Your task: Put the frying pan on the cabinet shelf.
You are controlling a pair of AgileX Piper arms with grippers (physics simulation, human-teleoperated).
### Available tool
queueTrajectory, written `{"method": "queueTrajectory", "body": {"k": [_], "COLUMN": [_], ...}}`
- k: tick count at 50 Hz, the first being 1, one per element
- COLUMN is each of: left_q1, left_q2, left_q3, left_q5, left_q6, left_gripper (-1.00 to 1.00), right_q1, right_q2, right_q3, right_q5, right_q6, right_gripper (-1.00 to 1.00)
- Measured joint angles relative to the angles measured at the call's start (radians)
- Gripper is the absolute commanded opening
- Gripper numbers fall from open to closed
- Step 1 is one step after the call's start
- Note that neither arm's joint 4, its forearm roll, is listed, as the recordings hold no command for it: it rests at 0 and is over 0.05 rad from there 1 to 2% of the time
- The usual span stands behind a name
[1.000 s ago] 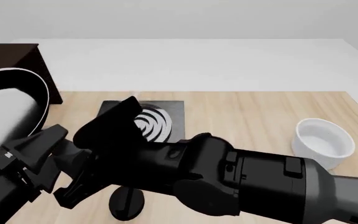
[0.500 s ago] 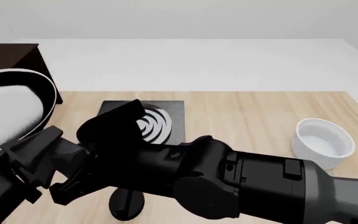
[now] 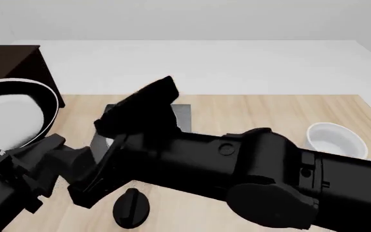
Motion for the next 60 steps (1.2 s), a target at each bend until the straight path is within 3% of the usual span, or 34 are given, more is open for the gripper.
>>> {"method": "queueTrajectory", "body": {"k": [14,35,43,60], "left_q1": [0.003,0.006,0.004,0.007], "left_q2": [0.000,0.002,0.003,0.030], "left_q3": [0.004,0.006,-0.001,-0.043], "left_q5": [0.001,0.002,0.006,0.003], "left_q6": [0.007,0.022,0.032,0.046], "left_gripper": [-1.00,-1.00,-1.00,-1.00], "right_q1": [-0.074,-0.307,-0.418,-0.594], "right_q2": [-0.198,-0.665,-0.849,-1.137], "right_q3": [0.078,0.473,0.611,0.802], "right_q5": [0.019,-0.033,-0.021,0.032], "right_q6": [-0.015,0.012,-0.015,-0.016], "right_gripper": [1.00,1.00,1.00,1.00]}}
